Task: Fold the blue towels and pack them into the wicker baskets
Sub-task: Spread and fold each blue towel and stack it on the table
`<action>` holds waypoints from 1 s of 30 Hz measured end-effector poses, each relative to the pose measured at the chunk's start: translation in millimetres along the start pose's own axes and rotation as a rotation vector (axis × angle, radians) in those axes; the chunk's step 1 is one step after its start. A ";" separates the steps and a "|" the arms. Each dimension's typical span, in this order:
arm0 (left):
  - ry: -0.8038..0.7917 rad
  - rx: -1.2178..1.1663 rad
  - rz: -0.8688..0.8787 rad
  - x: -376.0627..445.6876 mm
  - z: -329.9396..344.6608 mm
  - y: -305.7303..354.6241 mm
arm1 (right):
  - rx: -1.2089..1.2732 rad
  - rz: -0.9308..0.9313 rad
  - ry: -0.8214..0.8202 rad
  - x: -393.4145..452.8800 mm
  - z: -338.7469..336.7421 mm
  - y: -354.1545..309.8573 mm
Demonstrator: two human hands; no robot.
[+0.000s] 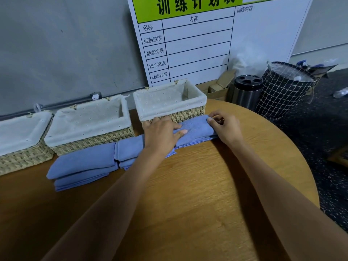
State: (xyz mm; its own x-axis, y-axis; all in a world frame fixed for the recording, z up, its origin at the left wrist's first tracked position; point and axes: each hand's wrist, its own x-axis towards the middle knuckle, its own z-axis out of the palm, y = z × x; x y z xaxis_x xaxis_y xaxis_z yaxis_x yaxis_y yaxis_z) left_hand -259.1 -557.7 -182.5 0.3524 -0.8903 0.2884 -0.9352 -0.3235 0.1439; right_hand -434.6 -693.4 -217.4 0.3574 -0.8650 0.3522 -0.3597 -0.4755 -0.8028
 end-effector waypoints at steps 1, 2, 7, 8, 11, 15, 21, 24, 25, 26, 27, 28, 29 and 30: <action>0.006 -0.012 -0.003 -0.1 0.6 -0.3 | 0.002 0.003 0.004 0.6 0.2 -0.1; 0.011 -0.021 -0.004 -0.2 1.3 -0.6 | 0.001 0.005 0.006 1.3 0.5 0.6; -0.022 0.026 -0.010 0.6 -0.4 4.8 | -0.018 0.007 0.015 -2.3 1.3 -2.3; -0.043 0.032 -0.022 1.5 -2.6 7.2 | -0.040 0.012 0.008 -3.1 2.2 -5.7; -0.094 -0.039 -0.025 -0.8 -13.1 12.5 | -0.095 0.029 -0.020 -7.9 0.5 -14.0; -0.003 -0.190 0.080 -23.8 -44.0 -8.8 | -0.110 0.007 0.070 -26.8 -7.0 -22.3; 0.034 -0.286 -0.039 -113.0 -119.9 -107.1 | -0.073 -0.370 0.052 -93.4 53.6 -114.5; -0.023 -0.190 -0.176 -174.0 -152.9 -166.8 | 0.047 -0.460 -0.149 -131.6 116.2 -186.9; -0.023 -0.144 -0.199 -195.2 -162.4 -187.7 | 0.075 -0.487 -0.214 -146.1 136.9 -211.1; -0.014 -0.106 -0.224 -219.5 -174.8 -211.7 | 0.098 -0.510 -0.277 -163.0 158.8 -237.8; -0.002 -0.096 -0.254 -243.3 -188.1 -233.5 | 0.106 -0.529 -0.342 -180.3 178.8 -263.0; 0.007 -0.103 -0.289 -265.4 -200.5 -256.0 | 0.101 -0.548 -0.410 -197.3 197.1 -286.0; 0.012 -0.108 -0.318 -286.2 -212.4 -277.4 | 0.094 -0.566 -0.474 -212.7 214.8 -305.3; 0.006 -0.109 -0.341 -305.3 -222.6 -298.2 | 0.096 -0.580 -0.534 -227.2 229.6 -321.4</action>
State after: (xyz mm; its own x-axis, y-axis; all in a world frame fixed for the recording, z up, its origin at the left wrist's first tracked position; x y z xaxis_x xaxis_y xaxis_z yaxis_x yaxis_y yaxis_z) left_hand -80.0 -118.1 -102.8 0.6445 -0.7346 0.2121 -0.7544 -0.5657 0.3331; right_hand -202.3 -307.3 -149.8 0.8386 -0.2787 0.4682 0.0776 -0.7895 -0.6089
